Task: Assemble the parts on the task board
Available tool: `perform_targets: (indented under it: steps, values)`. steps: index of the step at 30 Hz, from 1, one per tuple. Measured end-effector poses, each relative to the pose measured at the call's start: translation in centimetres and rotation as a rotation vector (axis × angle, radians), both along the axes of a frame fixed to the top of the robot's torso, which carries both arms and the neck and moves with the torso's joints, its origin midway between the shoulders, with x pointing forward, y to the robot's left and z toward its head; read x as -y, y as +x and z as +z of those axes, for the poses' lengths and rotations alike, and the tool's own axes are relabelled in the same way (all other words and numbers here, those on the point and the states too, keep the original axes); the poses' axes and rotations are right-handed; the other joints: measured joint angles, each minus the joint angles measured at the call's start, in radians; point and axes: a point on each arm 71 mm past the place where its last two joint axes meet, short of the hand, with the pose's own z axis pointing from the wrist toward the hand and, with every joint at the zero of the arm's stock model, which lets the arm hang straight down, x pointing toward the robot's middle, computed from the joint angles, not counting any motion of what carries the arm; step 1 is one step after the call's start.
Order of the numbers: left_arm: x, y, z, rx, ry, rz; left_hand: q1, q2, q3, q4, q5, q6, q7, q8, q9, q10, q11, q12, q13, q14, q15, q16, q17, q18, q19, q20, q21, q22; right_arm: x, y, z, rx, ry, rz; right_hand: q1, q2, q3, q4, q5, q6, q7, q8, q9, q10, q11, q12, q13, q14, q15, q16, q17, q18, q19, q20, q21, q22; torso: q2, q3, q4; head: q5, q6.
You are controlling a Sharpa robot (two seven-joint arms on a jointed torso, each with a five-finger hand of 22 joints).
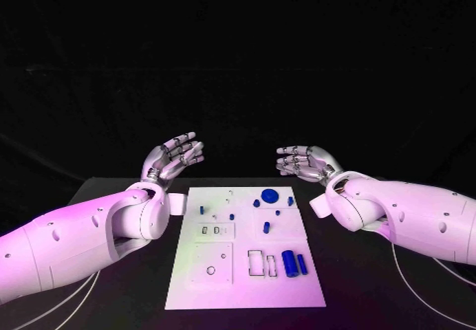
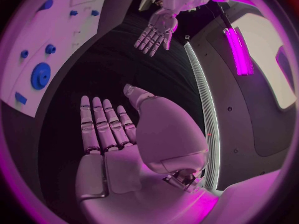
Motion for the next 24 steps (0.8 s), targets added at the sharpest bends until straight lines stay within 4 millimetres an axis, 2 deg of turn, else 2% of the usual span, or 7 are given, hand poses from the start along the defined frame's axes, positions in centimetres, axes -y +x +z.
perform_targets:
  steps: [4, 8, 9, 18, 21, 23, 24]
  values:
    - [0.1, -0.6, 0.4, 0.013, -0.008, -0.047, 0.026, -0.026, -0.008, -0.027, 0.0, 0.086, 0.011, 0.038, 0.027, 0.14, -0.015, 0.023, 0.0, 0.086, -0.024, 0.045, 0.023, 0.035, 0.086, -0.001, 0.031, 0.005, 0.1, 0.1, 0.6, 0.058, -0.086, 0.023, -0.006, -0.035, 0.063, -0.033, 0.0, 0.111, 0.018, 0.027, 0.014, 0.124, -0.019, 0.0, 0.002, 0.125, -0.025, 0.032, 0.016, 0.015, 0.103, -0.014, 0.035, 0.008, 0.013, -0.0027, 0.0012, -0.004, 0.006]
    - [0.3, -1.3, 0.9, 0.026, -0.012, -0.095, 0.06, -0.027, 0.004, -0.057, 0.0, 0.197, 0.024, 0.086, 0.059, 0.223, -0.033, 0.035, 0.002, 0.126, -0.041, 0.063, 0.035, 0.039, 0.118, 0.0, 0.031, -0.002, 0.2, 0.3, 1.5, 0.111, -0.157, 0.044, -0.009, -0.057, 0.104, -0.06, 0.0, 0.176, 0.029, 0.036, 0.018, 0.2, -0.032, 0.0, 0.003, 0.21, -0.045, 0.049, 0.029, 0.015, 0.171, -0.03, 0.063, 0.015, 0.03, -0.0051, 0.0058, -0.005, 0.014]
    - [0.3, -1.5, 1.0, 0.028, -0.013, -0.106, 0.07, -0.022, 0.013, -0.066, 0.0, 0.23, 0.03, 0.102, 0.066, 0.254, -0.039, 0.043, 0.004, 0.141, -0.046, 0.071, 0.04, 0.052, 0.124, 0.001, 0.034, -0.003, 0.2, 0.3, 1.6, 0.122, -0.174, 0.05, -0.007, -0.062, 0.115, -0.065, 0.0, 0.194, 0.032, 0.04, 0.02, 0.221, -0.037, 0.0, 0.003, 0.238, -0.053, 0.055, 0.034, 0.015, 0.192, -0.037, 0.075, 0.019, 0.035, -0.0058, 0.0068, -0.006, 0.016]
    - [0.0, -2.9, 2.4, 0.052, -0.005, -0.164, 0.094, -0.026, 0.064, -0.1, 0.0, 0.292, 0.044, 0.121, 0.064, 0.351, -0.063, 0.039, 0.001, 0.228, -0.077, 0.101, 0.063, 0.052, 0.195, -0.017, 0.065, -0.002, -0.6, 0.8, 3.2, 0.245, -0.37, 0.125, -0.015, -0.078, 0.139, -0.09, 0.0, 0.304, 0.053, 0.055, 0.029, 0.362, -0.075, -0.012, 0.006, 0.418, -0.107, 0.085, 0.069, 0.015, 0.302, -0.094, 0.185, 0.074, 0.078, -0.0129, 0.0156, -0.009, 0.038]
    - [-0.1, -3.4, 2.7, 0.056, -0.003, -0.18, 0.093, -0.028, 0.071, -0.095, 0.0, 0.292, 0.044, 0.122, 0.06, 0.352, -0.064, 0.028, -0.001, 0.228, -0.077, 0.093, 0.063, 0.052, 0.208, -0.023, 0.069, -0.002, -1.2, 1.1, 3.7, 0.29, -0.471, 0.16, -0.022, -0.084, 0.127, -0.101, -0.001, 0.33, 0.041, 0.055, 0.03, 0.402, -0.092, -0.019, 0.01, 0.503, -0.131, 0.124, 0.103, 0.015, 0.352, -0.116, 0.254, 0.113, 0.094, -0.0154, 0.0177, -0.013, 0.046]
    - [0.0, -3.7, 3.0, 0.058, -0.004, -0.191, 0.084, -0.037, 0.078, -0.092, 0.0, 0.292, 0.044, 0.122, 0.057, 0.356, -0.06, 0.019, -0.002, 0.226, -0.075, 0.081, 0.062, 0.052, 0.215, -0.023, 0.069, -0.002, -1.6, 1.1, 3.8, 0.316, -0.548, 0.186, -0.044, -0.112, 0.116, -0.103, -0.015, 0.382, 0.016, 0.05, 0.036, 0.47, -0.125, -0.029, 0.021, 0.647, -0.178, 0.269, 0.242, 0.015, 0.433, -0.163, 0.415, 0.214, 0.105, -0.0185, 0.0201, -0.02, 0.05]
    - [0.1, -3.8, 3.0, 0.058, -0.005, -0.196, 0.082, -0.038, 0.079, -0.092, 0.0, 0.293, 0.044, 0.122, 0.056, 0.356, -0.06, 0.017, -0.002, 0.226, -0.075, 0.077, 0.061, 0.052, 0.218, -0.026, 0.073, -0.002, -1.8, 1.1, 3.8, 0.324, -0.58, 0.197, -0.048, -0.119, 0.118, -0.101, -0.015, 0.394, 0.009, 0.045, 0.038, 0.482, -0.133, -0.031, 0.027, 0.668, -0.188, 0.324, 0.295, 0.015, 0.446, -0.173, 0.459, 0.243, 0.11, -0.0198, 0.0214, -0.023, 0.051]
